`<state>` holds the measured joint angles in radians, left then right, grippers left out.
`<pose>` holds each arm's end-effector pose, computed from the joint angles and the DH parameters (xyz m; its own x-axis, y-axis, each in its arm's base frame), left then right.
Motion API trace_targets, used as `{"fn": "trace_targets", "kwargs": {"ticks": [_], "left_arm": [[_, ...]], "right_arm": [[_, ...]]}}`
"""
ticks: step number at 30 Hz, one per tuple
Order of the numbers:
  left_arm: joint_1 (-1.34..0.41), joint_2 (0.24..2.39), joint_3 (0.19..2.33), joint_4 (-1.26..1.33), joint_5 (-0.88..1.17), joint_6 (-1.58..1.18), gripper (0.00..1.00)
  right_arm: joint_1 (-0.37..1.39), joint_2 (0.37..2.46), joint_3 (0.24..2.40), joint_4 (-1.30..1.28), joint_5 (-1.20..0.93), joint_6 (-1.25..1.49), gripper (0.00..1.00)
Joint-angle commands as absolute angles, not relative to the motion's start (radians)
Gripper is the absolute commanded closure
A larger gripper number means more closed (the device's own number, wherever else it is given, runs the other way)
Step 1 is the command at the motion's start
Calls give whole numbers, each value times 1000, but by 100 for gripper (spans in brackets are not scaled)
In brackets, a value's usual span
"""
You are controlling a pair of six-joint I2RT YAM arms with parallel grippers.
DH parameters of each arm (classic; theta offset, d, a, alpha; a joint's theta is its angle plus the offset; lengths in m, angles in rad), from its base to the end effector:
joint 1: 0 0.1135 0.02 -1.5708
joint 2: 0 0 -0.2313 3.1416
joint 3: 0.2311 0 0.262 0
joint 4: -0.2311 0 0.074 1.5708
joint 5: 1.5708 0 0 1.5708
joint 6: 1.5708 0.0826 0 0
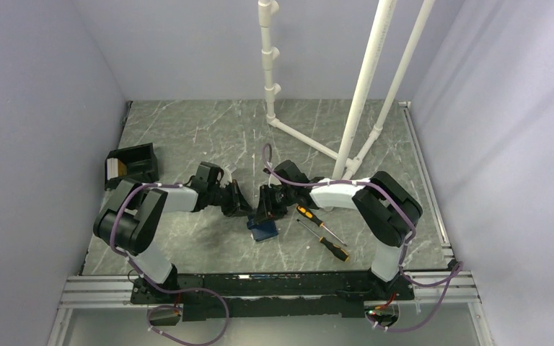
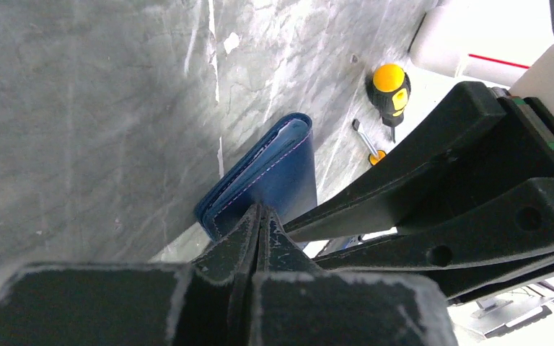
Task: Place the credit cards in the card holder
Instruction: Close the card holder at the center of the board.
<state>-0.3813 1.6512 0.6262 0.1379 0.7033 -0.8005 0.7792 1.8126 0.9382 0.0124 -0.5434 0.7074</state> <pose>0.2667 -0.1645 0.0510 -0.9769 -0.1981 -0.0800 -0.0547 0.5942 -0.8025 0.2398 0.2969 0.0711 -0.9570 -0.1634 -0.2397 -0.2882 0.6298 0.7213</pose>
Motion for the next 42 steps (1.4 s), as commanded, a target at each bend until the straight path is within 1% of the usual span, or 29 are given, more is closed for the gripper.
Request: {"fn": "trace_targets", "kwargs": {"ticks": [1,5,9,11,19,23,28,30,34,38,42], "left_arm": [[-385,1640,615,122,674,-756,100],[-384,1654,607,139,676,-759,100],[-385,1661,603,145,675,-759,100],[-385,1660,601,145,674,-759,100],[-385,1664,596,148,676,-754,100],[-384,1672,588,163,683,-758,100],[-385,1672,591,162,687,-758,100],[-385,1671,595,159,687,-756,100],[-385,1666,597,149,686,-755,100],[-385,1661,598,137,679,-746,100],[-385,1665,597,133,678,-740,100]], "right_arm": [[778,1810,976,49,-559,709,73],[779,1815,974,61,-571,715,77],[780,1824,983,61,-575,713,79],[781,1825,986,60,-573,713,82],[785,1815,1001,14,-547,687,100],[785,1820,1002,14,-556,684,99],[790,1839,1015,14,-562,684,90],[792,1844,1020,13,-563,682,89],[795,1831,1023,-10,-525,670,100],[799,1807,1035,-98,-447,644,100],[802,1776,1029,-136,-416,634,100]]}}
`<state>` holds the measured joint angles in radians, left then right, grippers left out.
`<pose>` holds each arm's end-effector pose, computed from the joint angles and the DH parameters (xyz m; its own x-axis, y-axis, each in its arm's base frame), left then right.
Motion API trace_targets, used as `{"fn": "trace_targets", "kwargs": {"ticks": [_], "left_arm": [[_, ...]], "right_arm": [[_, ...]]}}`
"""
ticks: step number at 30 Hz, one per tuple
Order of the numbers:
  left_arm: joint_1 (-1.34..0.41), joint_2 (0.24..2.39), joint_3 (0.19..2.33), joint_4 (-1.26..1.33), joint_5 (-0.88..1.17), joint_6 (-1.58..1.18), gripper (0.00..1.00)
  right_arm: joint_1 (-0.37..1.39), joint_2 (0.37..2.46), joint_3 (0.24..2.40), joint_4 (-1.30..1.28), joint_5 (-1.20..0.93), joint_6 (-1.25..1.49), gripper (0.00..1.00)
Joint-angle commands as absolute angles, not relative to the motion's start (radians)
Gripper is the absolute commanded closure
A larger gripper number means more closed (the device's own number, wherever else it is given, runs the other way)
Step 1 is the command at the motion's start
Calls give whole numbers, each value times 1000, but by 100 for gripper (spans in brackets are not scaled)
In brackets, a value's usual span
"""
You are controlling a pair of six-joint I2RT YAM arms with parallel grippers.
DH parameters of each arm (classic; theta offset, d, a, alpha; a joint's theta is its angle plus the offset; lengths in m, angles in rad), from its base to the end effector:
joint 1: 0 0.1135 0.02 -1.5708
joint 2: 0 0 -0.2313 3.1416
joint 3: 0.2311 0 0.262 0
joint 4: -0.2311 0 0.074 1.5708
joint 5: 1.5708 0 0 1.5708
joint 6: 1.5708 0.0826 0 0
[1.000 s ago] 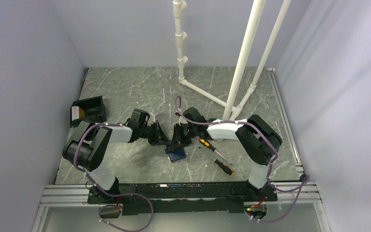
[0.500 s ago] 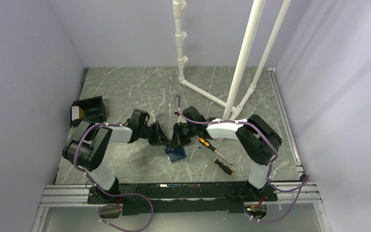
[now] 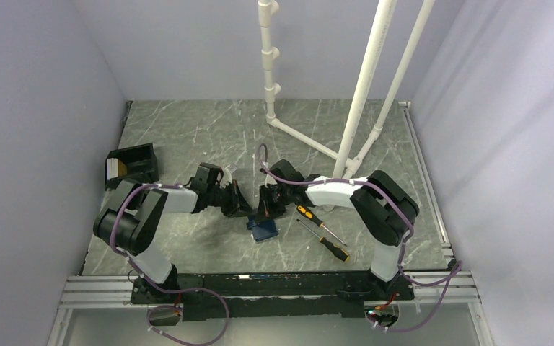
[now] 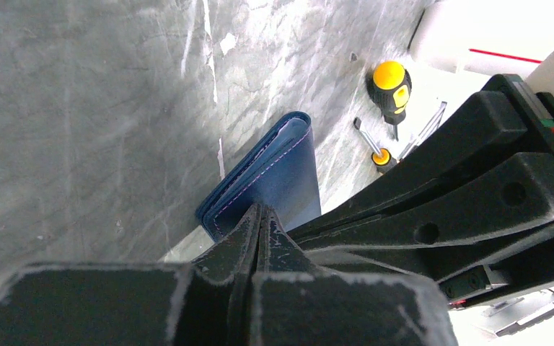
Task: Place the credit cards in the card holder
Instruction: Close the card holder at the center of the board.
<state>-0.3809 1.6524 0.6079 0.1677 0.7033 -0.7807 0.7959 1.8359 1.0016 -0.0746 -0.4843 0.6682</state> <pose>0.2647 -0.1635 0.0483 -0.9768 -0.1871 -0.1045 -0.0280 0.5949 -0.8033 0.2431 0.3033 0.0721 -0.9490 -0.1854 -0.2549 -0.3115 0.6747 0.6691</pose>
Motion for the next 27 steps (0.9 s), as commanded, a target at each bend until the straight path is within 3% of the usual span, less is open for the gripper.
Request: {"fn": "trace_targets", "kwargs": {"ticks": [1,27], "left_arm": [[-384,1667,597,134,678,-740,100],[-385,1651,597,124,680,-739,100]], "right_arm": [[804,1773,1031,-143,-409,632,100],[811,1827,1051,-208,-319,612,100]]}}
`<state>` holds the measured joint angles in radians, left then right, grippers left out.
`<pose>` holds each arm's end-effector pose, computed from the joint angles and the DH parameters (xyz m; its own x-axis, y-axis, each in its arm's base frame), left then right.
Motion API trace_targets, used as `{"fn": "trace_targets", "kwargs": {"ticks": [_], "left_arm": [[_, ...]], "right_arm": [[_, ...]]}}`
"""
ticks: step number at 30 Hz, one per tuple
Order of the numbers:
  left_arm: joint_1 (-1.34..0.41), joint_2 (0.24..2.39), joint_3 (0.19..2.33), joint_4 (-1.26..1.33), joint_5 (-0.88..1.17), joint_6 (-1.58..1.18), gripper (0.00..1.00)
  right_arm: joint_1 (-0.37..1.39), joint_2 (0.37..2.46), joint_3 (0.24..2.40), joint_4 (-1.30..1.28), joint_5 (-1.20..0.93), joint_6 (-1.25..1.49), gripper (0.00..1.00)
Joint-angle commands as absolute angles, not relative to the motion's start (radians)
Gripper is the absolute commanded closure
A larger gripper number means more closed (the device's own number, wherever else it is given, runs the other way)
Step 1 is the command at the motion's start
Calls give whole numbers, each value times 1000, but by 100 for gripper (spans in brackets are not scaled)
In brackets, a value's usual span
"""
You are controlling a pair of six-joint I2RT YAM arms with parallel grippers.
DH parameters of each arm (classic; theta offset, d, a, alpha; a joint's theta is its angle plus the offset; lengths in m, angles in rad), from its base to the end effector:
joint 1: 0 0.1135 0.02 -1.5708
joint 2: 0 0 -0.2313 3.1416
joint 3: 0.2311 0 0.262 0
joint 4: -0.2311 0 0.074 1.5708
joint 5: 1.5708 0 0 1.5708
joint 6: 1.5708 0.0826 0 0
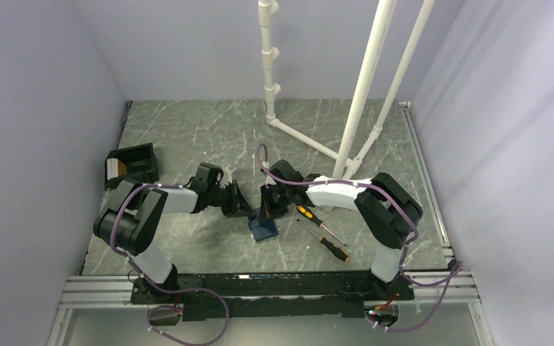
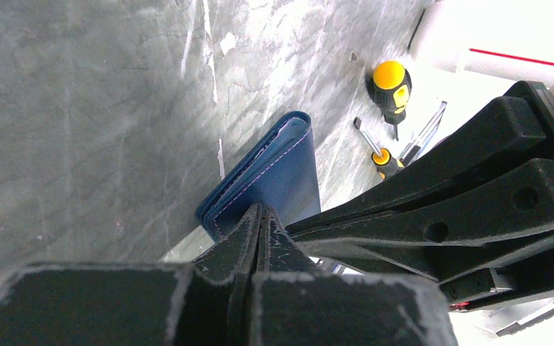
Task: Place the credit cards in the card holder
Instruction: Close the card holder at the center of the board.
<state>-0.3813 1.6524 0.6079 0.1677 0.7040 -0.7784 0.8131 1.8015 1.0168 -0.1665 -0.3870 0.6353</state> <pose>0.2646 -0.1637 0.0484 -0.9770 -0.1849 -0.1061 -0.0254 0.5949 -0.8034 0.2407 0.2997 0.0784 -0.9389 -0.1928 -0.2851 -0.3307 0.7351 0.5919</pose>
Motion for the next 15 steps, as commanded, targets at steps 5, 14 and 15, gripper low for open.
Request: {"fn": "trace_targets", "kwargs": {"ticks": [5,14,15], "left_arm": [[-385,1651,598,125,681,-741,100],[-384,1641,598,114,680,-733,100],[-385,1640,599,114,680,-732,100]], "right_arm": [[812,1851,1048,-225,-304,614,100],[810,1898,1043,-247,-237,615,100],[810,1906,1042,-249,-232,614,100]]}}
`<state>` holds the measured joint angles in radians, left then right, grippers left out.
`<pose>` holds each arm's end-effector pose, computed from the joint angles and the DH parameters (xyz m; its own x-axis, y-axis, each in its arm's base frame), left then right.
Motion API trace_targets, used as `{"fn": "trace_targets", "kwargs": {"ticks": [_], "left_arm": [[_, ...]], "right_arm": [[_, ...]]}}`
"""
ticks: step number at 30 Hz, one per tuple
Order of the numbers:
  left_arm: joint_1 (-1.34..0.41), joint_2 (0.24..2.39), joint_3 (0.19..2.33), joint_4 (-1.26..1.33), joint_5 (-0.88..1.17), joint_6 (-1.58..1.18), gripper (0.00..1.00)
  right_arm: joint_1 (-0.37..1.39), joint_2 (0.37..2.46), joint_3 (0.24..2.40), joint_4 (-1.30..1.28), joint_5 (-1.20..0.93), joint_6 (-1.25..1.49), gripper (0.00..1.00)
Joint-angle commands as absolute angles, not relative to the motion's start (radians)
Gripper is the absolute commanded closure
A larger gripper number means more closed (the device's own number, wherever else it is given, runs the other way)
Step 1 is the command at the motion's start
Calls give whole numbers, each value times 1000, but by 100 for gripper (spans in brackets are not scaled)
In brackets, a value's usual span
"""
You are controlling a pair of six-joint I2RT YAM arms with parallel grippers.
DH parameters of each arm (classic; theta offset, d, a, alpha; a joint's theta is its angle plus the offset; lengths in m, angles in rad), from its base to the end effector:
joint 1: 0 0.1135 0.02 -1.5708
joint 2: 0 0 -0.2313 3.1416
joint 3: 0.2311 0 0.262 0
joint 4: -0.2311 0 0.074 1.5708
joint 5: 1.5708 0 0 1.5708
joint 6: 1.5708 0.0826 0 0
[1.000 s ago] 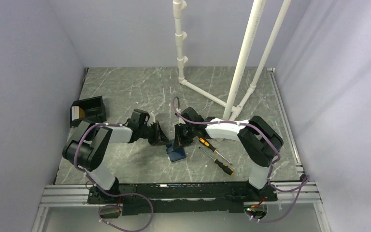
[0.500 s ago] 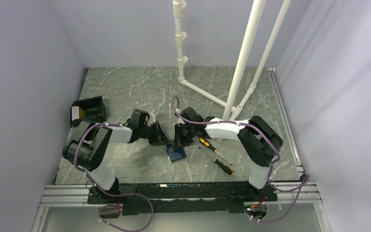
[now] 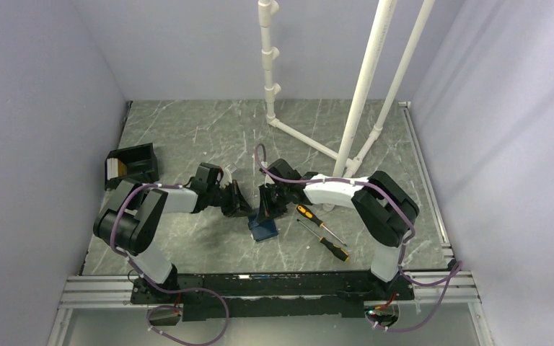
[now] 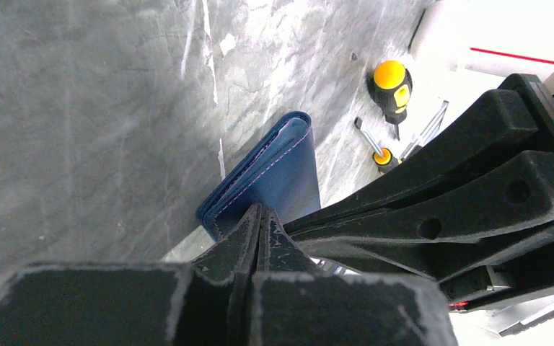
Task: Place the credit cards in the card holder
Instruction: Close the card holder at the center of the board.
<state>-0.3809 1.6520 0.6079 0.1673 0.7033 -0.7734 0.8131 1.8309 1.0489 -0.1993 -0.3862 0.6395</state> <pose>0.2646 -0.1635 0.0484 -0.9770 -0.1827 -0.1104 -0.0208 0.5962 -0.8025 0.2430 0.3021 0.0748 -0.9459 -0.1953 -0.2592 -0.3145 0.7491 0.5830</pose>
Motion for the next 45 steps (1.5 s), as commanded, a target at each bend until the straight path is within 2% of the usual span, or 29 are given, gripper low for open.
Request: {"fn": "trace_targets", "kwargs": {"ticks": [1,15,24,30,34,38,45], "left_arm": [[-385,1640,597,114,680,-732,100],[-384,1622,589,96,677,-724,100],[-384,1608,606,85,681,-727,100],[-385,1584,614,74,703,-723,100],[-385,1514,631,48,737,-724,92],[-385,1457,649,10,746,-724,85],[-387,1609,641,152,778,-765,95]], "right_arm": [[810,1912,1042,-252,-228,614,100],[807,1900,894,-160,-205,600,100],[865,1821,701,131,-88,535,100],[884,1795,628,225,-28,507,100],[883,1795,608,272,-82,521,100],[881,1792,675,171,-129,558,100],[832,1740,710,107,-272,647,100]]}}
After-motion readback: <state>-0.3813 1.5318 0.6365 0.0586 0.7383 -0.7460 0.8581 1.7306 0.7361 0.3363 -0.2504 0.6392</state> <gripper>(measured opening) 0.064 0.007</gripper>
